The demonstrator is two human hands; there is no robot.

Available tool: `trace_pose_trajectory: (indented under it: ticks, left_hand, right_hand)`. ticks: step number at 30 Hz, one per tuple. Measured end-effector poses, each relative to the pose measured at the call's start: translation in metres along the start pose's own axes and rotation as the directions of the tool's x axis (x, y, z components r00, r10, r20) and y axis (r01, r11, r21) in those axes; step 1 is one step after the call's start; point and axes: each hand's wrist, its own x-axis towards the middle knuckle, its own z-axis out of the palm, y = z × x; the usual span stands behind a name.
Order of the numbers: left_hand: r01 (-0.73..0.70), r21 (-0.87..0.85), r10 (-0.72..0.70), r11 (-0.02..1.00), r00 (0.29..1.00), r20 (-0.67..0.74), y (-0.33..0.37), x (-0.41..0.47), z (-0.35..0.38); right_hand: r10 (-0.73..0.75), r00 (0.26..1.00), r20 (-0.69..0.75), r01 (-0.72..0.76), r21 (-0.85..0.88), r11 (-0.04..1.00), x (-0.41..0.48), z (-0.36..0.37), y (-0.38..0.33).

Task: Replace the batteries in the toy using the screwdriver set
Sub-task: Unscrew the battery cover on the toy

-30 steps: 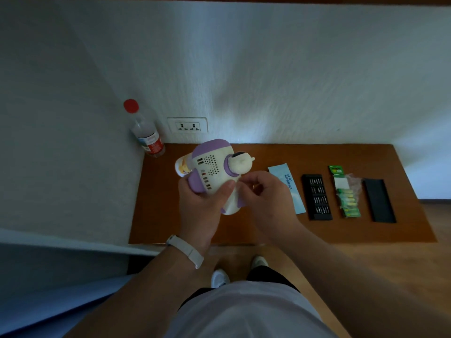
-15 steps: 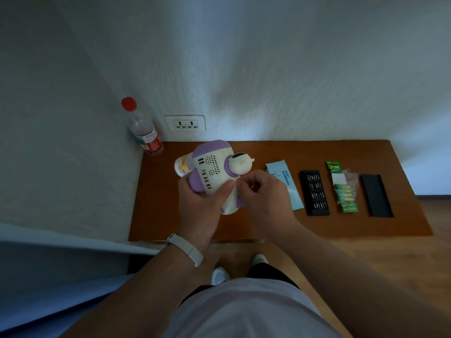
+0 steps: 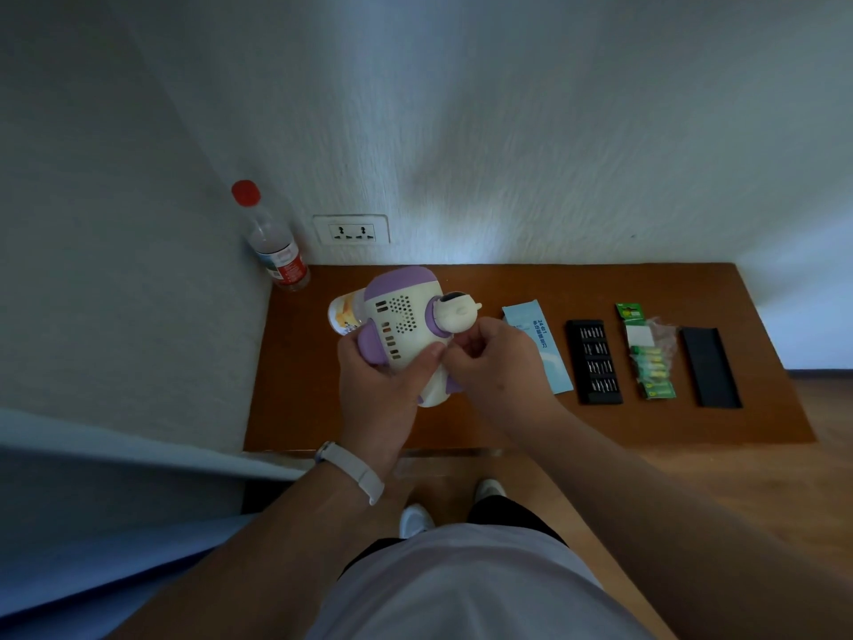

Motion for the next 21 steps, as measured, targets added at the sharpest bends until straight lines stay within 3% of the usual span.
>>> trace_pose_trajectory:
  ticks: [21]
  left_hand:
    - [0.066, -0.049, -0.067, 0.997, 0.998, -0.005, -0.016, -0.001, -0.015]
  right_hand:
    - [-0.021, 0.999, 0.031, 0.021, -0.002, 1.0, -0.004, 0.008, 0.004]
